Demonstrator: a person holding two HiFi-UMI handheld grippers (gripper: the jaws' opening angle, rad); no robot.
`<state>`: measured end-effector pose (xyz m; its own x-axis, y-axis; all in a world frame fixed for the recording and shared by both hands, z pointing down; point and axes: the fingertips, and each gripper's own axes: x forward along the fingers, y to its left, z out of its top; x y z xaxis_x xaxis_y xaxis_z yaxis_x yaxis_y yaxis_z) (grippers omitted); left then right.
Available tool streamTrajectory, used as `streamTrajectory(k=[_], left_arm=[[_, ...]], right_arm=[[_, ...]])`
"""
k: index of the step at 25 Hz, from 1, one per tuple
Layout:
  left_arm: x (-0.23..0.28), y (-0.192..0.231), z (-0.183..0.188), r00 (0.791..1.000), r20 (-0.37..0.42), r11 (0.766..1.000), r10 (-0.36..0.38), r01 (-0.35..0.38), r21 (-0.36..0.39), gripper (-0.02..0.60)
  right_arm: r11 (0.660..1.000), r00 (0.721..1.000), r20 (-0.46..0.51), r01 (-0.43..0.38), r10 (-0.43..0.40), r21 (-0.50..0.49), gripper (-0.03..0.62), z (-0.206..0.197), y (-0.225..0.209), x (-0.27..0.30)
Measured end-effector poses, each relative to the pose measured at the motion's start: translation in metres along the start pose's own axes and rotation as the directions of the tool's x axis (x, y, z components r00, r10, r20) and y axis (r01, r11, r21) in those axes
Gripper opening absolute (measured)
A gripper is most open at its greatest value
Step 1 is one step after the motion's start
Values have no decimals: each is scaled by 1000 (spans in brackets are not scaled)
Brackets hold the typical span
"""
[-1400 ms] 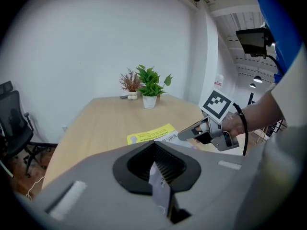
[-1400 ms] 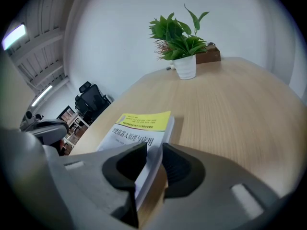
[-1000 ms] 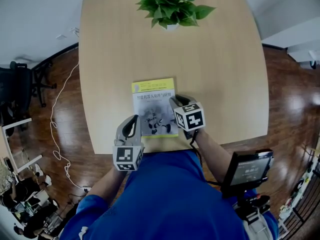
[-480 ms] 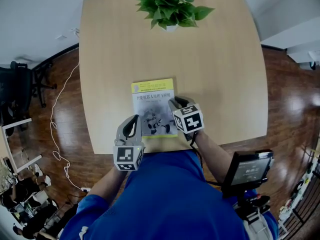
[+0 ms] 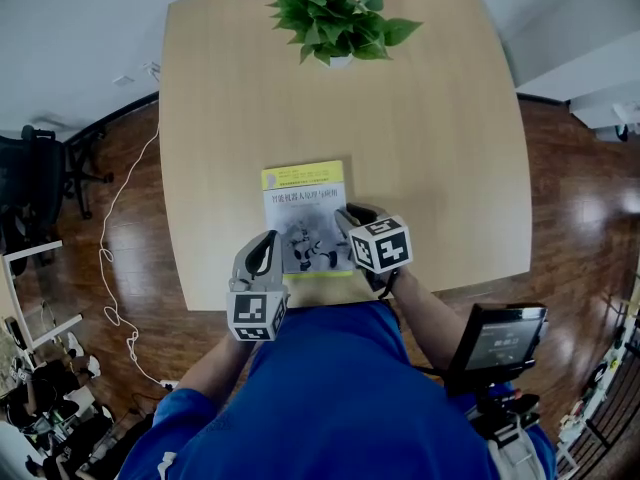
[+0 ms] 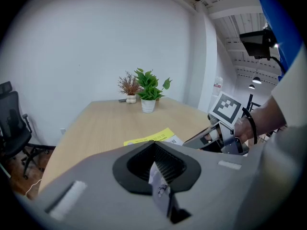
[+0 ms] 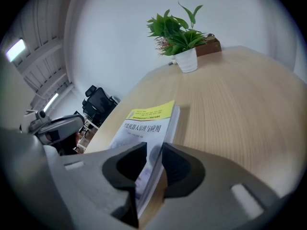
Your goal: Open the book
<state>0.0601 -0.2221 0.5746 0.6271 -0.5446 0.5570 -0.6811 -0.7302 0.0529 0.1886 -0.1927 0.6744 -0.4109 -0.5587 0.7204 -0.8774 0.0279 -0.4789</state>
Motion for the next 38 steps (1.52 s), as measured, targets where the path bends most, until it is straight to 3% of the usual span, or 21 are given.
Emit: streamTrajectory(k=[11, 22, 26, 38], left_arm=[[-5, -8, 2, 1000, 11, 1000, -16, 16, 8, 8], [-19, -14, -5, 1000, 15, 1000, -27, 26, 16, 7], [-25, -15, -6, 999, 23, 999, -30, 29, 19, 6], [-52, -5, -9, 998, 66, 1000, -8, 7, 6, 8]], right_arm=[[988, 993, -14, -113, 115, 105, 92, -27, 14, -18], [984, 989, -51, -135, 142, 117, 69, -62, 33, -27], [984, 991, -31, -126, 131, 125, 27, -61, 37, -31], [987, 988, 30, -152, 151, 60, 6, -41, 80, -53]])
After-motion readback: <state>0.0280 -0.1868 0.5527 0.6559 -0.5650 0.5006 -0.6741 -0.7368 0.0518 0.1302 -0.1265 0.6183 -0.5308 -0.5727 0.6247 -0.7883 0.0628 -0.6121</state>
